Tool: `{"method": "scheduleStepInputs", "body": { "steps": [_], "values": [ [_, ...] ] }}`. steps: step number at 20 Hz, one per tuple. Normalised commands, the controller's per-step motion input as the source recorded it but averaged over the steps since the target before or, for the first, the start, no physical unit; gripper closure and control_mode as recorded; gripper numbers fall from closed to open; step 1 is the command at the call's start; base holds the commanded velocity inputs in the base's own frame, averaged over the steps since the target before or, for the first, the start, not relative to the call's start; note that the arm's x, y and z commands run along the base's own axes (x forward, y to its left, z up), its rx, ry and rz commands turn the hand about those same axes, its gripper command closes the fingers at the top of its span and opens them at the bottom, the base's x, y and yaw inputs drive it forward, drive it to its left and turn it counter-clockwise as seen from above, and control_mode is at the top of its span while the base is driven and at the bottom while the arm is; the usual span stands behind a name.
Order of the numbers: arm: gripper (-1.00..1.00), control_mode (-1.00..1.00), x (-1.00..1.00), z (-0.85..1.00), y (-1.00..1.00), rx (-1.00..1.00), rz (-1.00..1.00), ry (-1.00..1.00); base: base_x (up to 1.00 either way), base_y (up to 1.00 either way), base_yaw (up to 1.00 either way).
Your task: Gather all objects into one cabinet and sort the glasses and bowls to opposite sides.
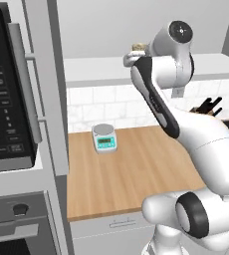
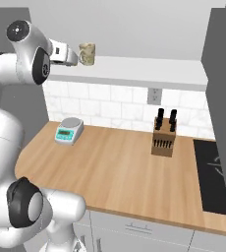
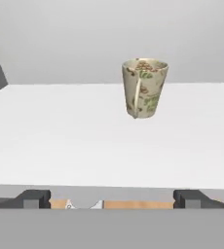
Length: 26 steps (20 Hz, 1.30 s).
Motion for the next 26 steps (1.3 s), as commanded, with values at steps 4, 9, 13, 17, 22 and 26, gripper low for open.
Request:
{"method": "scheduleStepInputs", "body": {
  "steps": [4, 9, 13, 17, 22, 26],
  "values": [
    [-1.00, -1.00, 0.42, -0.42, -0.60, -0.43, -0.09, -0.06, 0.00, 0.00, 0.00],
    [-1.00, -1.00, 0.08, -0.03, 0.00, -0.06, -0.02, 0.00, 0.00, 0.00, 0.00],
    [-1.00, -1.00, 0.66, -0.02, 0.20, 0.00, -0.04, -0.04, 0.00, 0.00, 0.00],
    [-1.00, -1.00, 0.81, 0.00, 0.40, 0.05, -0.20, -0.23, 0.00, 0.00, 0.00],
    [-1.00, -1.00, 0.16, 0.00, 0.21, 0.00, -0.09, -0.02, 0.00, 0.00, 0.00],
    [-1.00, -1.00, 0.23, 0.00, -0.10, 0.00, -0.12, 0.00, 0.00, 0.00, 0.00]
  ]
}}
